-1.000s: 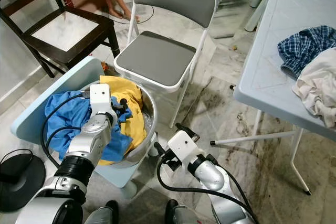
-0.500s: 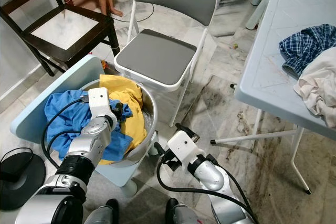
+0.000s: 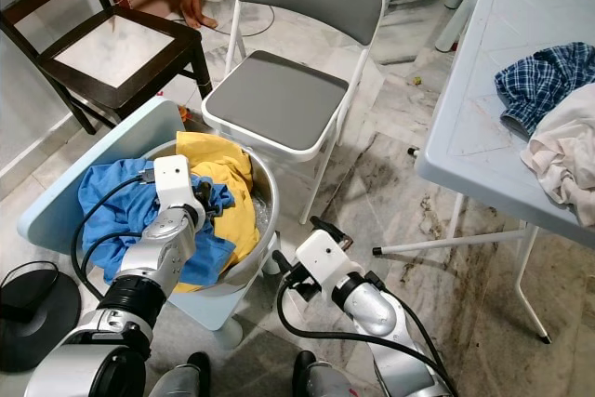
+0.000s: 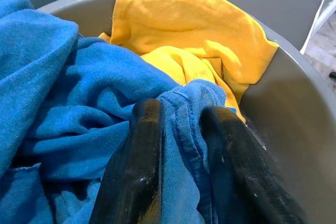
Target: Hang hanger
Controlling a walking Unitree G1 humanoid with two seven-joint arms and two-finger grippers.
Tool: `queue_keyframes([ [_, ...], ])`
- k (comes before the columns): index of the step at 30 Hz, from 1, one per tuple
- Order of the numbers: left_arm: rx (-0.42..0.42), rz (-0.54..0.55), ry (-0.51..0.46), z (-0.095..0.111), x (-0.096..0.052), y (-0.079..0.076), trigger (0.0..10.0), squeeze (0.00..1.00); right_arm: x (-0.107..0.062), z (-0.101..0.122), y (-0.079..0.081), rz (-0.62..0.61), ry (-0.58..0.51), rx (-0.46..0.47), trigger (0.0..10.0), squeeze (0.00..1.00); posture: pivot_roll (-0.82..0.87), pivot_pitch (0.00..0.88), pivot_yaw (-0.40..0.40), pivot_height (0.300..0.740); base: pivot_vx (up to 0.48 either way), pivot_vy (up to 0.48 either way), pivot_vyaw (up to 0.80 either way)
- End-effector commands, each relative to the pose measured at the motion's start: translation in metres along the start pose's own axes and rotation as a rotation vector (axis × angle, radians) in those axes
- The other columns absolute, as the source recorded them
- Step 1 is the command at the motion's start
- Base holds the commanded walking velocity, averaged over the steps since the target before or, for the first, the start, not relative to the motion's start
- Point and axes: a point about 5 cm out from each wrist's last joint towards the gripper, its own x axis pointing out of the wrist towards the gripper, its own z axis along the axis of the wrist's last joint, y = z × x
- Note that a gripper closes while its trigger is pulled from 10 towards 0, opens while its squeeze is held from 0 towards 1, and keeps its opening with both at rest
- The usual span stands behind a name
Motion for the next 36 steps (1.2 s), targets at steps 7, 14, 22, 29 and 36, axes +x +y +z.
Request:
queue_keyframes([
  [7,0.024,-0.001,0.001,-0.002,0.0,-0.002,0.0,0.0,-0.001,-0.003,0.003,0.007,0.013,0.011,10.0,0.0,0.1,0.27,-0.052,0.74,0.0,0.0,0.0],
  [14,0.009,-0.052,-0.035,0.001,-0.002,-0.005,0.0,0.0,0.001,-0.003,0.002,0.0,0.013,0.009,10.0,0.0,0.11,0.259,-0.044,0.74,0.0,0.0,0.0],
  [22,0.151,-0.127,-0.266,0.035,-0.01,-0.005,0.0,0.0,0.006,-0.003,0.001,-0.016,0.006,0.012,10.0,0.0,0.13,0.233,-0.028,0.74,0.0,0.0,0.0],
  [29,0.206,-0.229,-0.588,0.11,-0.019,-0.013,0.0,0.0,0.016,-0.001,0.001,-0.031,-0.008,0.019,10.0,0.0,0.14,0.198,-0.008,0.74,0.0,0.0,0.0],
  [36,0.257,-0.374,-0.869,0.185,-0.045,-0.036,0.0,0.0,0.022,0.0,-0.004,-0.065,-0.019,0.022,10.0,0.0,0.15,0.16,0.016,0.74,0.0,0.0,0.0],
])
